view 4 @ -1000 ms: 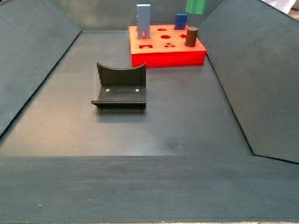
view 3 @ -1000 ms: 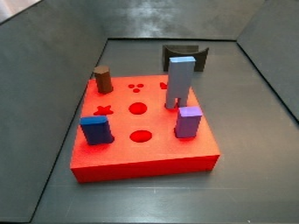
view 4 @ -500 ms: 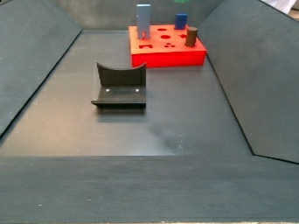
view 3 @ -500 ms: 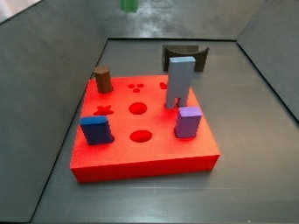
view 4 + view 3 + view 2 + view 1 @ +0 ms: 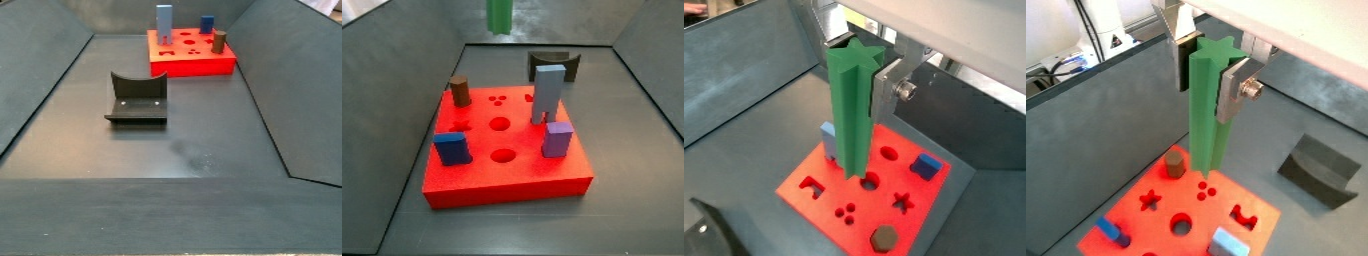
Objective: Pick up the star object. Move up. Move to above the board. Insert the star object.
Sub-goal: Move to above the board, then insert the star object.
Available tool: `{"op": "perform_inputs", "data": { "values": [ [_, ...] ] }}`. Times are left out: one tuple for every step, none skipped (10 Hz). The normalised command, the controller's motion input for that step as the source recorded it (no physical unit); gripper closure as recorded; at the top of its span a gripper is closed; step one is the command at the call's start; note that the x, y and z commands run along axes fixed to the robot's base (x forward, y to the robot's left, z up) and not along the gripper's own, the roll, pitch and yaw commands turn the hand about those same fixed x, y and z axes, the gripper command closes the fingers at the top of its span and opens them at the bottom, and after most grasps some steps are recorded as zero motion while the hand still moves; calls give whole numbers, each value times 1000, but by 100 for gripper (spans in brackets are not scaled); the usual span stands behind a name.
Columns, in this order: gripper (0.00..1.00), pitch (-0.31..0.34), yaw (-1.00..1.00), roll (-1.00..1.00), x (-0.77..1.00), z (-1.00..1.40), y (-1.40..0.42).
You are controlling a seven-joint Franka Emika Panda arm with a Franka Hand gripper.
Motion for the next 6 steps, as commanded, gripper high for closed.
{"op": "perform_inputs", "data": {
  "values": [
    [100, 106, 6, 30, 108, 23, -191],
    [100, 0, 29, 0, 23, -71, -51],
    [100, 0, 0, 0, 0, -426, -334],
    [100, -10, -689, -83, -57, -451, -360],
    [100, -44, -686, -113, -83, -469, -326],
    [100, 0, -157, -134, 0, -211, -123]
  ]
}}
